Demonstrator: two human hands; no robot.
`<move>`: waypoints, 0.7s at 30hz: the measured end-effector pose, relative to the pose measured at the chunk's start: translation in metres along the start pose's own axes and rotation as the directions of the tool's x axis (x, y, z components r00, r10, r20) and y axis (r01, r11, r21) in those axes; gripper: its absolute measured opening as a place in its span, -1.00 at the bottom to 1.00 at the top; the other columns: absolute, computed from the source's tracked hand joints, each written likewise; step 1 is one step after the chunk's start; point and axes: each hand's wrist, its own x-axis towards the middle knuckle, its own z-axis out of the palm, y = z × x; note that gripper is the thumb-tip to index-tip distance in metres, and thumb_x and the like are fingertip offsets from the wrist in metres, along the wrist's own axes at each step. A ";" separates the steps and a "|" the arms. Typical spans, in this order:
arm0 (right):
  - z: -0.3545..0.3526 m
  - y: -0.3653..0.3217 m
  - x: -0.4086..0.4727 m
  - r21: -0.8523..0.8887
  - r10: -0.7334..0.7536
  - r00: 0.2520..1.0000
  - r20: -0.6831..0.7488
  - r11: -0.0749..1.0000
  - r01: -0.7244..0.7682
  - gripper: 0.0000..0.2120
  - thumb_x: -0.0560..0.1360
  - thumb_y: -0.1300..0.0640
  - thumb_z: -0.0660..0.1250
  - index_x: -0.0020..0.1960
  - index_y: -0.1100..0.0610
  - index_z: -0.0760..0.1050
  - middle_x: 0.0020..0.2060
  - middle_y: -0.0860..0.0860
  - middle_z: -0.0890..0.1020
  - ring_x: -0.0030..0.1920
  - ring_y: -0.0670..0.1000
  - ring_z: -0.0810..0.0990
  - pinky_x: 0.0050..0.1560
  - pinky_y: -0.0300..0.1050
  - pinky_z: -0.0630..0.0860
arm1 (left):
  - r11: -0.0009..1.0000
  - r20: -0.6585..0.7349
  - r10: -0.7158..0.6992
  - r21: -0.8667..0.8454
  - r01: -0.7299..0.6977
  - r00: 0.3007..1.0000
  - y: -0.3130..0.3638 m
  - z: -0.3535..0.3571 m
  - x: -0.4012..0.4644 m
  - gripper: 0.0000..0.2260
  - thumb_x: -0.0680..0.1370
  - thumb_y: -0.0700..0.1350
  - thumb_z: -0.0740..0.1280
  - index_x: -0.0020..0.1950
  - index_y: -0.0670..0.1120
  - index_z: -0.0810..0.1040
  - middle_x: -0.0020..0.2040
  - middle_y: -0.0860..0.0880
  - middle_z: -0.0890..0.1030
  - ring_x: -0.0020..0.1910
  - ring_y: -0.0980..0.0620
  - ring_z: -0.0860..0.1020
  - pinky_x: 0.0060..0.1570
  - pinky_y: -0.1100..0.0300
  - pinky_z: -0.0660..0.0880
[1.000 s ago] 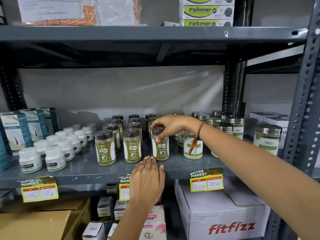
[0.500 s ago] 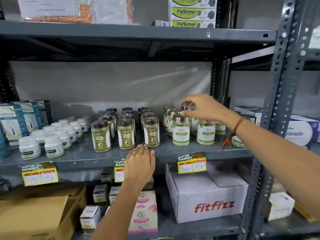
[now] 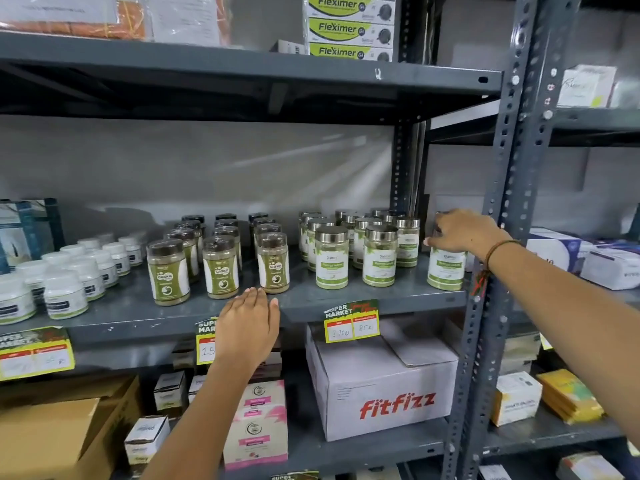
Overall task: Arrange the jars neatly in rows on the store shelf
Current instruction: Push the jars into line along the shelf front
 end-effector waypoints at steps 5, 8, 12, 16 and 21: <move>0.001 -0.009 0.006 -0.198 0.047 0.999 -0.014 0.979 -0.049 -0.45 0.54 -0.25 0.20 0.37 0.08 0.45 0.26 0.08 0.55 0.25 0.17 0.52 0.08 0.06 0.51 | 1.000 -0.016 0.002 0.004 -0.002 1.000 -0.001 0.002 0.000 -0.57 0.59 0.04 0.08 0.22 -0.23 0.54 0.18 -0.19 0.61 0.20 -0.11 0.55 0.21 -0.02 0.45; 0.002 -0.009 0.010 -0.221 0.038 0.999 -0.025 0.974 -0.042 -0.51 0.53 -0.21 0.25 0.30 0.09 0.52 0.20 0.07 0.58 0.21 0.15 0.54 0.07 0.05 0.53 | 1.000 -0.023 0.002 0.002 -0.002 1.000 0.000 0.002 0.001 -0.54 0.59 0.04 0.05 0.20 -0.23 0.55 0.16 -0.20 0.62 0.18 -0.12 0.56 0.20 -0.02 0.47; 0.003 -0.009 0.017 -0.122 -0.001 1.000 -0.029 0.993 -0.003 -0.54 0.50 -0.19 0.31 0.27 0.08 0.52 0.17 0.10 0.58 0.19 0.19 0.54 0.07 0.06 0.52 | 1.000 -0.041 0.005 -0.004 -0.005 0.999 0.001 0.002 0.000 -0.50 0.57 0.07 0.01 0.19 -0.23 0.56 0.15 -0.20 0.63 0.17 -0.12 0.57 0.20 -0.02 0.47; 0.008 -0.009 0.023 -0.008 -0.080 0.995 -0.058 0.997 0.080 -0.54 0.45 -0.18 0.38 0.24 0.06 0.53 0.15 0.13 0.59 0.14 0.21 0.57 0.07 0.09 0.56 | 1.000 -0.050 0.006 -0.013 -0.007 0.999 0.002 0.001 -0.001 -0.46 0.56 0.09 -0.04 0.19 -0.23 0.57 0.15 -0.19 0.63 0.17 -0.11 0.57 0.20 -0.02 0.47; 0.011 -0.007 0.028 0.098 -0.159 0.984 -0.078 0.981 0.166 -0.41 0.45 -0.19 0.39 0.40 0.04 0.43 0.24 0.11 0.59 0.20 0.18 0.56 0.18 0.10 0.52 | 1.000 -0.053 -0.004 -0.019 0.003 0.999 0.002 0.001 -0.001 -0.46 0.56 0.09 -0.04 0.20 -0.22 0.56 0.16 -0.19 0.62 0.18 -0.11 0.56 0.21 -0.02 0.46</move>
